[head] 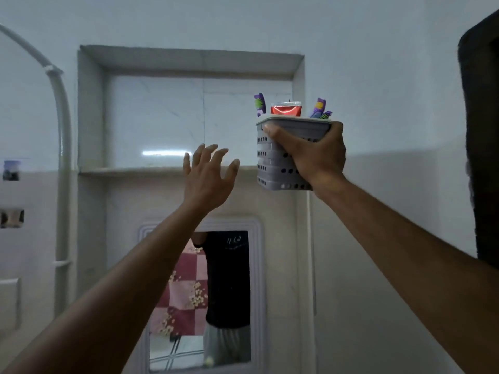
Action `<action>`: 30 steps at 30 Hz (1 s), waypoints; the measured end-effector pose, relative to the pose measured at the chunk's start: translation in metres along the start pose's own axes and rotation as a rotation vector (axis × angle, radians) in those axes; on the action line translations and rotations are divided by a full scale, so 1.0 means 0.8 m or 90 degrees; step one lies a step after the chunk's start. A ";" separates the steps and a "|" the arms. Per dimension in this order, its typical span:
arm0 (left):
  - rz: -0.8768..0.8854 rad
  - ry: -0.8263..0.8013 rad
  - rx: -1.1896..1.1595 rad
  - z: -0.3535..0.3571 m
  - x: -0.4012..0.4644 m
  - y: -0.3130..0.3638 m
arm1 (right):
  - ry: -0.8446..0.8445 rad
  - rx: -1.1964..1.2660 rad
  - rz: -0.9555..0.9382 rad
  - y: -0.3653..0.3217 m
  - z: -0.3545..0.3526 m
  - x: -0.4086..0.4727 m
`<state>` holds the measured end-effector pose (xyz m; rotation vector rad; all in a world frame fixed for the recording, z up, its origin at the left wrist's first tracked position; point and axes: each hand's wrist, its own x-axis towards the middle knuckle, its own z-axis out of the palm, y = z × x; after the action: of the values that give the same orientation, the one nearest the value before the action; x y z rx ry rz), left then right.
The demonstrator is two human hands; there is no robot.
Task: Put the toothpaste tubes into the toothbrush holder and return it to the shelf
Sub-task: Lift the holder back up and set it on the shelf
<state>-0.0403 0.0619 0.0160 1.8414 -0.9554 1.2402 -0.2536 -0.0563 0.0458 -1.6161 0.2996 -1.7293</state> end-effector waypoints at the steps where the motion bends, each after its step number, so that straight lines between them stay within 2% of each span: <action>1: -0.020 -0.023 -0.002 0.008 0.006 -0.006 | 0.005 -0.003 0.000 -0.003 0.006 0.009; 4: -0.074 -0.060 0.001 0.033 0.008 -0.022 | 0.017 -0.012 -0.010 -0.003 0.022 0.032; 12: -0.060 0.054 0.010 0.066 0.004 -0.035 | 0.039 -0.044 -0.047 0.006 0.075 0.089; 18: -0.041 0.103 0.035 0.076 0.004 -0.042 | -0.062 -0.127 0.000 0.042 0.116 0.108; 25: -0.027 0.133 0.054 0.083 0.003 -0.044 | -0.048 -0.221 -0.030 0.080 0.148 0.104; 30: -0.008 0.132 0.073 0.080 0.000 -0.046 | -0.107 -0.257 0.013 0.091 0.159 0.104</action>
<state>0.0186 0.0244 -0.0078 1.7601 -0.7712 1.4723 -0.1040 -0.1219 0.0868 -2.0233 0.6112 -1.5732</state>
